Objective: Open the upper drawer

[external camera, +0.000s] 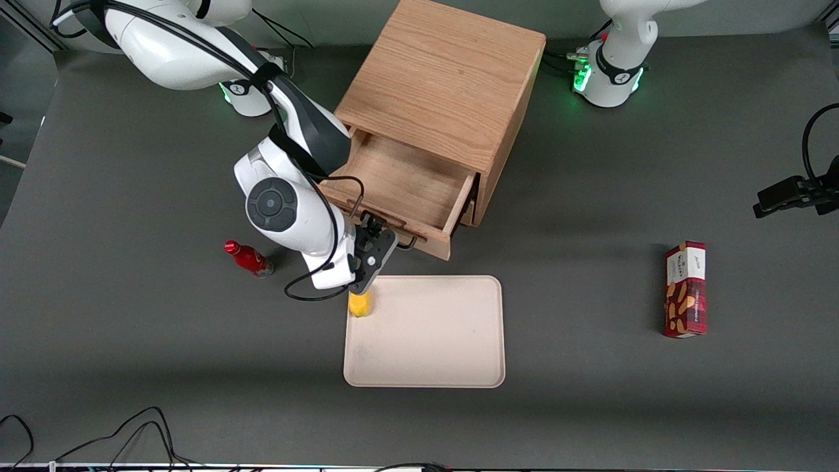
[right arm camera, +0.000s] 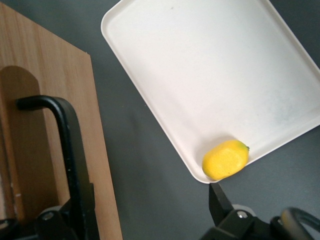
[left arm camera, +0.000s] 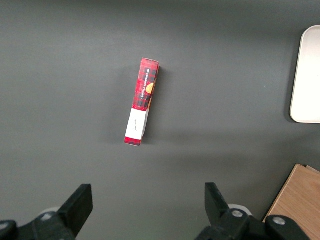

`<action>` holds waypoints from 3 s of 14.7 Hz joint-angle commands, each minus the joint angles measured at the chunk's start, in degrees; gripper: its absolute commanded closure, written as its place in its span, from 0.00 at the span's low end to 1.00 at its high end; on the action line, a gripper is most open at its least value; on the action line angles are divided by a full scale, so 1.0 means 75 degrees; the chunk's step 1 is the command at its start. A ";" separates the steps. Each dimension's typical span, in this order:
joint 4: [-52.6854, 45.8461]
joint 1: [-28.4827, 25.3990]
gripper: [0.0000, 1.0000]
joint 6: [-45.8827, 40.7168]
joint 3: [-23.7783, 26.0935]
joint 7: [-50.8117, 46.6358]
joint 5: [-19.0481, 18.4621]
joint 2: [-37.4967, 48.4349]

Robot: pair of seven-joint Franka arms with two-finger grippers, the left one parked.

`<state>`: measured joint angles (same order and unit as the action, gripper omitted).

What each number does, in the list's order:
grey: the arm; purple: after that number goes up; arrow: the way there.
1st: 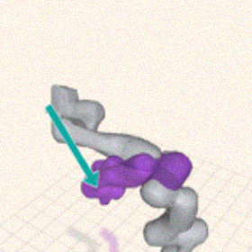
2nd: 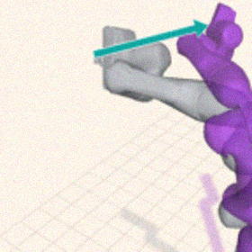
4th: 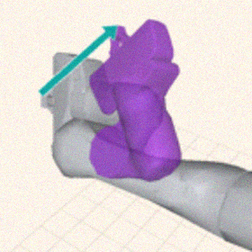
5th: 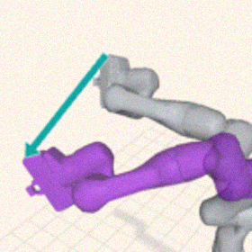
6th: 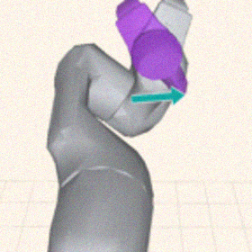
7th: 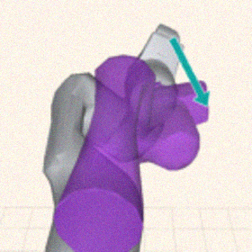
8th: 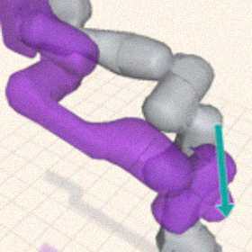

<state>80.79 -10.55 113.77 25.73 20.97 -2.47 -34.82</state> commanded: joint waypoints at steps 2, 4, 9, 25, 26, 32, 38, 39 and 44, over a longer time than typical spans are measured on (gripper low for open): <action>-0.0283 0.0117 0.00 -0.0029 -0.0033 0.0156 -0.0034 -0.0349; -0.0354 0.0129 0.00 -0.0029 -0.0033 0.0156 -0.0034 -0.0349; -0.0611 0.0304 0.00 -0.0250 -0.0033 0.0145 0.0235 -0.0431; -0.1303 0.0539 0.00 -0.0802 -0.0056 0.0133 0.0973 -0.0572; -0.1326 0.0574 0.00 -0.0803 -0.0056 0.0133 0.0985 -0.0572; -0.1596 0.0633 0.00 -0.0814 -0.0068 0.0098 0.0974 -0.0583; -0.1865 0.0762 0.00 -0.1118 -0.0126 0.0075 0.0927 -0.0514; -0.1866 0.0762 0.00 -0.1200 -0.0127 0.0051 0.0880 -0.0409; -0.1154 0.1159 0.00 -0.2371 -0.0127 -0.0345 0.0624 0.0831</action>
<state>67.68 -3.39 99.13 24.97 20.52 3.37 -34.47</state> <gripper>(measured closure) 0.000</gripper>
